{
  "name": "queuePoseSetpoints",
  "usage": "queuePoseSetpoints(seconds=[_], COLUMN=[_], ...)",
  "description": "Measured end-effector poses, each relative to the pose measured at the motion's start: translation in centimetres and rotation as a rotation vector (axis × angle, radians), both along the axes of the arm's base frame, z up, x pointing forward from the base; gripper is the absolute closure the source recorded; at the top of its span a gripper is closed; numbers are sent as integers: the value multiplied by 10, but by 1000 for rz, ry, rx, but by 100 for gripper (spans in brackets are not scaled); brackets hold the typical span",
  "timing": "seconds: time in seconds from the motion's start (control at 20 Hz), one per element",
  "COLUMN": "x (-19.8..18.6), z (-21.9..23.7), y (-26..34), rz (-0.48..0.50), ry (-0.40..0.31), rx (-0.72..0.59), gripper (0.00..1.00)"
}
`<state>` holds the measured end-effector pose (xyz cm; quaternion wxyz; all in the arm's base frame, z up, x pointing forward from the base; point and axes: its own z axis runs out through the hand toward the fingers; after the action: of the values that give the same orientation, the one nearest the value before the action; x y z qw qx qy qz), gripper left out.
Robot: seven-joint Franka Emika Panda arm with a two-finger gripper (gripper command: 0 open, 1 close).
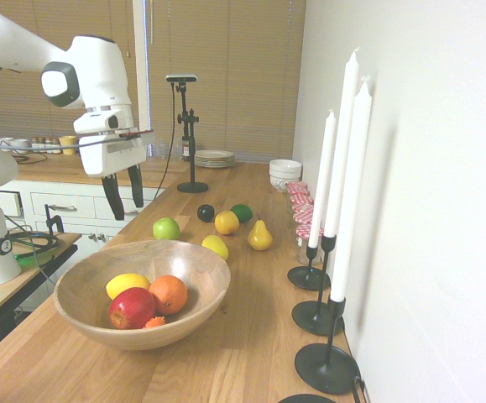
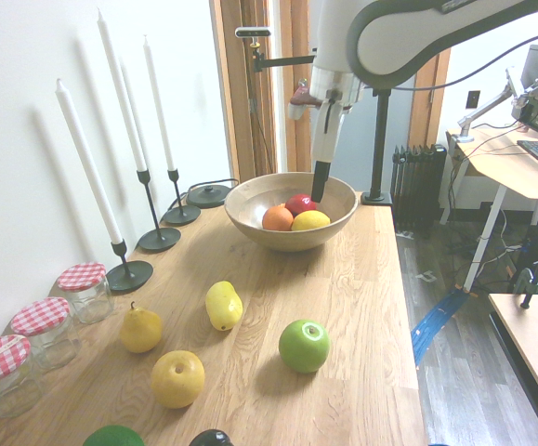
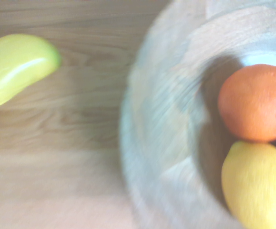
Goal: Take yellow lemon out of the basket
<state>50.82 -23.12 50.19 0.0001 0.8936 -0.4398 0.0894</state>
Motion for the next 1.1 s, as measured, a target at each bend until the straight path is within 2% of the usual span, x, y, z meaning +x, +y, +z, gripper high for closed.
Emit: queuePoseSetpoints(seconds=[0.2,0.6,1.1], x=[23,48,29], z=[-25,-45,-93], y=[-33,-82,-93], rz=[-24,-62,-112], ry=[19,29,81], rx=[18,40,94], gripper=[0,0,0])
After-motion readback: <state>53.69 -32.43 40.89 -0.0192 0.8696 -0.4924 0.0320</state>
